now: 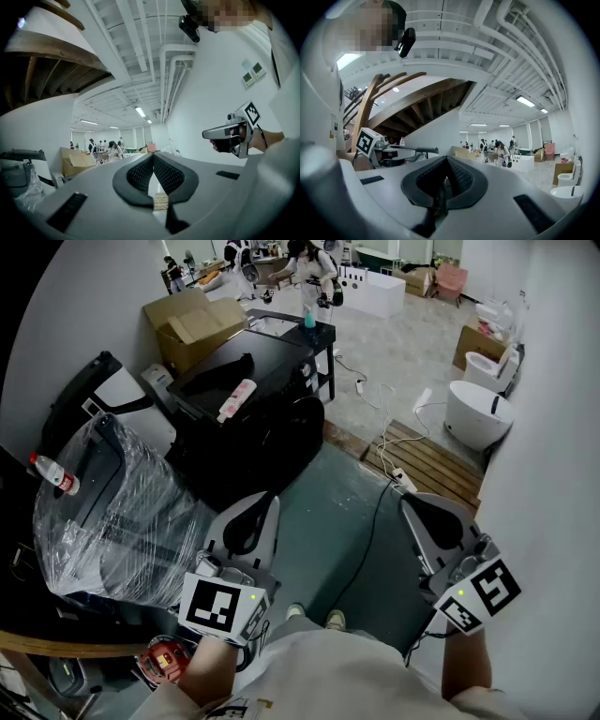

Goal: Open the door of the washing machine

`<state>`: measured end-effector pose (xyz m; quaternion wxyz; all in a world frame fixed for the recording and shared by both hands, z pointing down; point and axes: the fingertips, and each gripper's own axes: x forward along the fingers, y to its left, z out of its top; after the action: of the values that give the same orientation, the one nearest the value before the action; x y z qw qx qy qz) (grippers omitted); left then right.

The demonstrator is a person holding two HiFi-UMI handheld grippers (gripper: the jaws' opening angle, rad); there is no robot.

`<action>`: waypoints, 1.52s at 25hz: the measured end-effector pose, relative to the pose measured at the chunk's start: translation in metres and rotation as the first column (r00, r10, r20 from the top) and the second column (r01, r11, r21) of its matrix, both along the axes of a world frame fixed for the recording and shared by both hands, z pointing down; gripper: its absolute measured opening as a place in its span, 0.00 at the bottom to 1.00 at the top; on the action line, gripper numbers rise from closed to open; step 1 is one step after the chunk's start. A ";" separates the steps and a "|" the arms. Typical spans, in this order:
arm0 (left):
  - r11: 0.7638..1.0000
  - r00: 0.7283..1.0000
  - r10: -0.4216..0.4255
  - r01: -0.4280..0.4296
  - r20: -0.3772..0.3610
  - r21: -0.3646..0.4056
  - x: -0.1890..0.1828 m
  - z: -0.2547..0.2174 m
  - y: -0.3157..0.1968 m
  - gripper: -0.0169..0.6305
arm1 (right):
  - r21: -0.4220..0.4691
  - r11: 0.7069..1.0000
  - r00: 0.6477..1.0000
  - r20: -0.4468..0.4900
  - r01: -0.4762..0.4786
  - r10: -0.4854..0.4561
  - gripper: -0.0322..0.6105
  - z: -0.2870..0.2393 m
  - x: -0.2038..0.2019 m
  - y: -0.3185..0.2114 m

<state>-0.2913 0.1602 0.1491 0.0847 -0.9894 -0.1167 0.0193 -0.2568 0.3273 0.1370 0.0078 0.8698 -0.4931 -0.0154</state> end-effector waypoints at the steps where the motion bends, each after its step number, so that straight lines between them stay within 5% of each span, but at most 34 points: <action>1: 1.000 1.000 -0.005 0.005 0.000 -0.002 0.000 0.000 -0.001 0.05 | 0.005 1.000 1.000 0.000 -0.004 0.004 0.09 -0.001 0.002 0.002; 24: 1.000 0.999 -0.020 0.020 0.034 -0.011 0.006 0.014 0.012 0.05 | 0.006 1.000 0.999 0.017 0.028 -0.029 0.09 0.009 -0.002 0.021; 28: 1.000 0.999 -0.021 0.021 0.041 -0.004 0.017 0.019 0.009 0.05 | 0.062 0.997 0.998 0.039 -0.053 0.050 0.09 0.010 0.020 0.031; 33: 1.000 0.998 -0.028 0.028 0.055 0.001 0.036 0.028 0.001 0.05 | 0.116 0.990 0.995 0.067 -0.078 0.070 0.30 0.009 0.049 0.034; 38: 0.999 0.996 -0.044 0.044 0.074 -0.002 0.063 0.043 -0.016 0.05 | 0.082 0.996 0.998 0.059 -0.038 0.033 0.31 0.016 0.073 0.011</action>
<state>-0.2283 0.1437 0.1921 0.0791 -0.9919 -0.0980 -0.0190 -0.1841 0.3387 0.1534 -0.0422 0.8780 -0.4766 -0.0106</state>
